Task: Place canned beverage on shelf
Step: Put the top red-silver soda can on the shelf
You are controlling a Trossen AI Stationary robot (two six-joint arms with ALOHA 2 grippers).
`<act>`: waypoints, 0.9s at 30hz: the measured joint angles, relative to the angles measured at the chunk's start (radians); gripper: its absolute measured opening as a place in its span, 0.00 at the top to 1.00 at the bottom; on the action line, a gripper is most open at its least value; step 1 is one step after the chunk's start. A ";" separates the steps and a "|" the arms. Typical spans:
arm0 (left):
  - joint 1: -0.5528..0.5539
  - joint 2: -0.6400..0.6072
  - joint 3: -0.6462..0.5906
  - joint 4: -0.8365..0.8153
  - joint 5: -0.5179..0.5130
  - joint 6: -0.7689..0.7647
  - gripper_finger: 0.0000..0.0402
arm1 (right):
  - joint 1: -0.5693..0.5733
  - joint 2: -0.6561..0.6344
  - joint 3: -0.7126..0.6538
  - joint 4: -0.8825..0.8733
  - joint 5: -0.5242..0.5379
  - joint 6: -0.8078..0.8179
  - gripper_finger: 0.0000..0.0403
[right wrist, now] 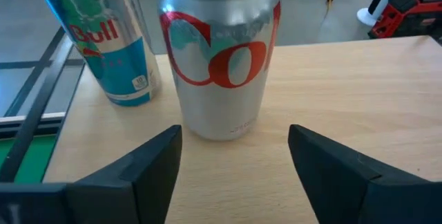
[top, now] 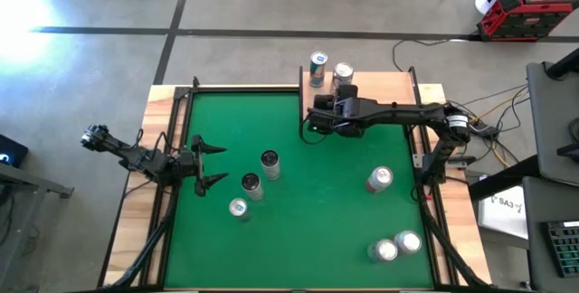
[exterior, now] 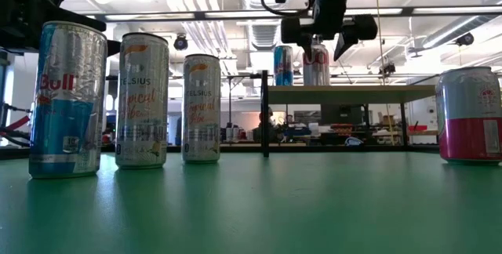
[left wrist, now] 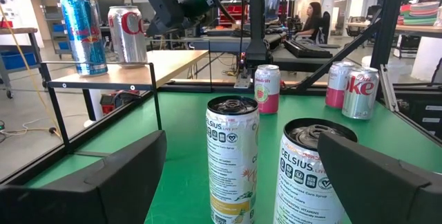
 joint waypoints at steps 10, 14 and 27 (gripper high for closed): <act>0.000 0.000 0.000 0.000 0.000 0.000 0.10 | -0.034 0.000 -0.013 0.036 0.003 -0.007 0.39; 0.000 0.000 0.000 0.000 0.000 0.000 0.10 | -0.048 0.000 -0.013 0.063 0.003 -0.041 0.40; 0.000 0.000 0.000 0.000 0.000 0.000 0.10 | -0.090 0.000 -0.013 0.109 0.002 -0.098 0.40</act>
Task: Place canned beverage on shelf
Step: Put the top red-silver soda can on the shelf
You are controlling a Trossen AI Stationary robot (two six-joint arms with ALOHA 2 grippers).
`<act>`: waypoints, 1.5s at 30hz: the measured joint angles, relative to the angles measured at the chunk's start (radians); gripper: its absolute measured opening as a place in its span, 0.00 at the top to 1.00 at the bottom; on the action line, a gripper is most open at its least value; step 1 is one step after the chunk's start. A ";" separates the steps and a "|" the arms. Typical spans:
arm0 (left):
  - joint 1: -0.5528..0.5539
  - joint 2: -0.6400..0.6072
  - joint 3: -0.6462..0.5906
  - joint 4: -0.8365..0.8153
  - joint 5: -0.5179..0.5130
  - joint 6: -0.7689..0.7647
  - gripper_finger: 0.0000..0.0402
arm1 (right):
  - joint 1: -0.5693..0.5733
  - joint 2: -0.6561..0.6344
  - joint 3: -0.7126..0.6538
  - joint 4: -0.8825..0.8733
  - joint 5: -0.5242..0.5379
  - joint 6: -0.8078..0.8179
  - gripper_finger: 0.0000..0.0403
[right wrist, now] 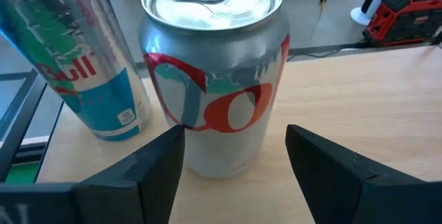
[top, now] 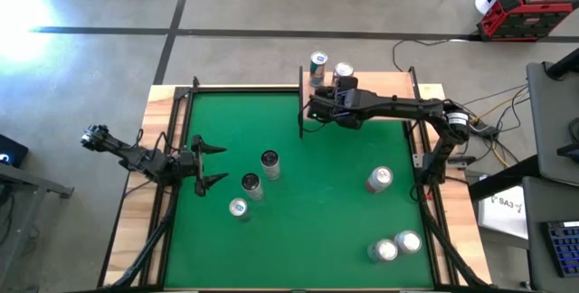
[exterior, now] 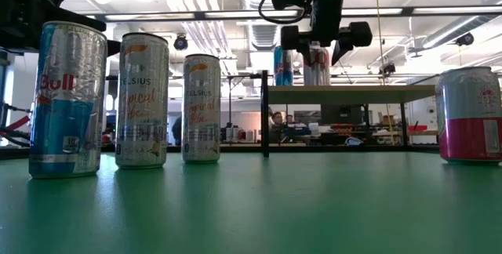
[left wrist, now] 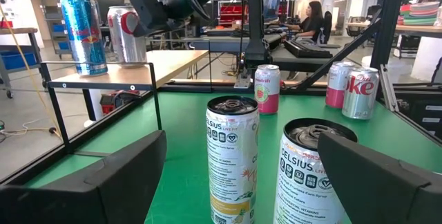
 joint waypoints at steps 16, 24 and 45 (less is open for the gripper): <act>0.000 0.000 0.000 0.000 0.000 0.000 0.10 | -0.041 0.000 0.000 0.080 0.000 -0.093 0.40; 0.000 0.000 0.000 0.000 0.000 0.000 0.10 | -0.062 0.000 0.000 0.086 0.000 -0.115 0.40; 0.000 0.000 0.000 0.000 0.000 0.000 0.10 | -0.074 0.000 0.000 0.168 0.000 -0.196 0.40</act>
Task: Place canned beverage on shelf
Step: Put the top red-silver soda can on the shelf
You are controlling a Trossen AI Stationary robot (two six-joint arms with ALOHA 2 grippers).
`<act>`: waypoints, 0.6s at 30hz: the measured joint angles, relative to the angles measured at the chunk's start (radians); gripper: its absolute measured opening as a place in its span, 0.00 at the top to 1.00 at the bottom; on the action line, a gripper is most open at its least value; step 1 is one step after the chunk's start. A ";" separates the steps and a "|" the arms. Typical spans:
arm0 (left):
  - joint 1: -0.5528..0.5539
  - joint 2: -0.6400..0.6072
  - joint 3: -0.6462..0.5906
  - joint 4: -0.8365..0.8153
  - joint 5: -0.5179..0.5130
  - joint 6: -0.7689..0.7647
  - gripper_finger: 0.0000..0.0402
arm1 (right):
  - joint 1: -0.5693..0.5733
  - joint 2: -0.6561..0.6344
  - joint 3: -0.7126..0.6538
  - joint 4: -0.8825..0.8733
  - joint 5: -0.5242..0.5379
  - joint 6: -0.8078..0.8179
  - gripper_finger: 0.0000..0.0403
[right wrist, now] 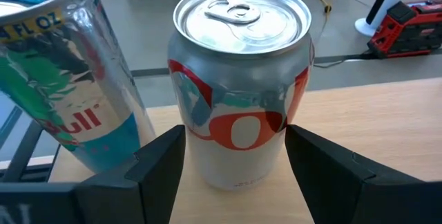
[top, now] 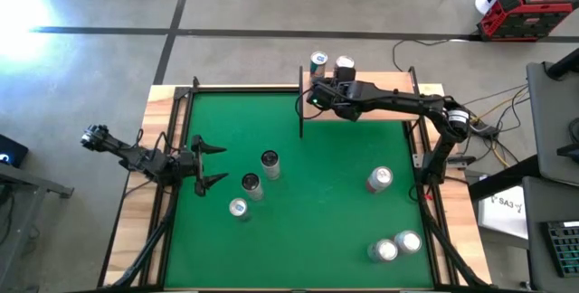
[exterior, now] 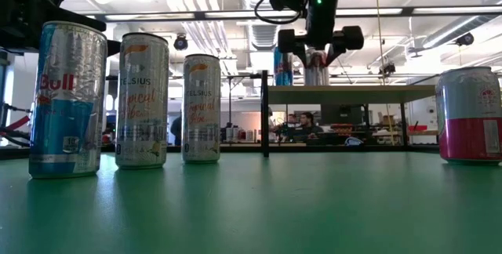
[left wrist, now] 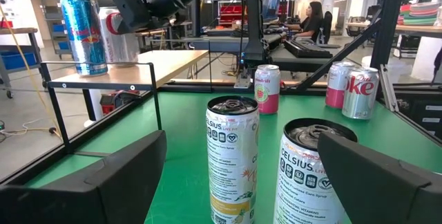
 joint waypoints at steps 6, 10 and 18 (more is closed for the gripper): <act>0.000 0.000 0.000 0.000 0.000 0.000 0.10 | 0.000 0.000 0.000 0.008 0.000 -0.010 0.40; 0.000 0.000 0.000 0.000 0.000 0.000 0.10 | 0.000 0.000 0.000 0.011 0.000 -0.010 0.40; 0.000 0.000 0.000 0.000 0.000 0.000 0.10 | 0.000 0.000 0.000 0.012 -0.023 -0.014 0.40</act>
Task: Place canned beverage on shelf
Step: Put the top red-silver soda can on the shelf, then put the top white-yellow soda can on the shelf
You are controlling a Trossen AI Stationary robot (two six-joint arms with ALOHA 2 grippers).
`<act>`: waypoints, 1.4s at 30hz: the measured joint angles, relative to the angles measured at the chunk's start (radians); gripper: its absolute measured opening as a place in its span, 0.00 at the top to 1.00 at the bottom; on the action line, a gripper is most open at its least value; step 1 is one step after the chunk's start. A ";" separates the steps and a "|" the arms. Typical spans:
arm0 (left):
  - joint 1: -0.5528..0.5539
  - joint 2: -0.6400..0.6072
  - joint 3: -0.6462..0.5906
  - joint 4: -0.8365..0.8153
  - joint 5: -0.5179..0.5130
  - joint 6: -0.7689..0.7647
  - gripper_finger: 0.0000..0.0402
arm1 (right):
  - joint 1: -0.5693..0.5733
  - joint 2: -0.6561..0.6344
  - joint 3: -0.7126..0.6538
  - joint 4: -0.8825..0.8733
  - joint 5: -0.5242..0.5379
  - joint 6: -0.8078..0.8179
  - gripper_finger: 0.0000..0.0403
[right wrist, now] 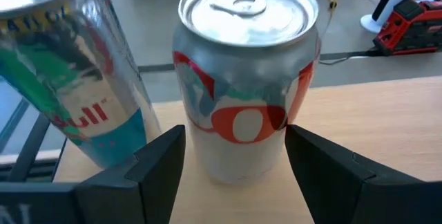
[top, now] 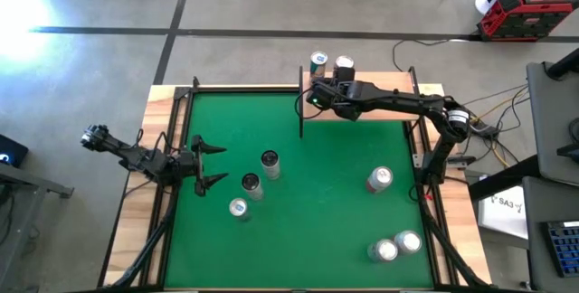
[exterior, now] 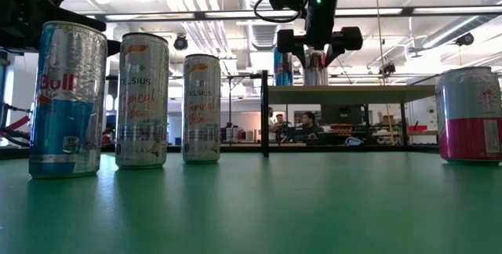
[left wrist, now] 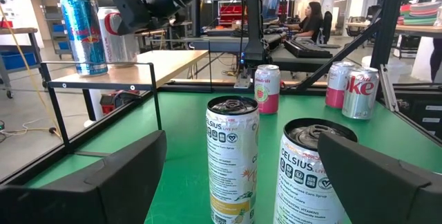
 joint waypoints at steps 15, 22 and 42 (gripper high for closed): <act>0.000 0.000 0.000 0.000 0.000 0.000 0.10 | 0.165 -0.029 0.044 -0.223 -0.126 0.078 0.40; 0.000 0.000 0.000 0.000 0.000 0.000 0.10 | 0.305 -0.045 0.045 -0.223 -0.178 0.102 0.38; 0.000 0.000 0.000 0.000 0.000 0.000 0.10 | 0.563 0.003 0.045 0.049 -0.215 0.095 0.07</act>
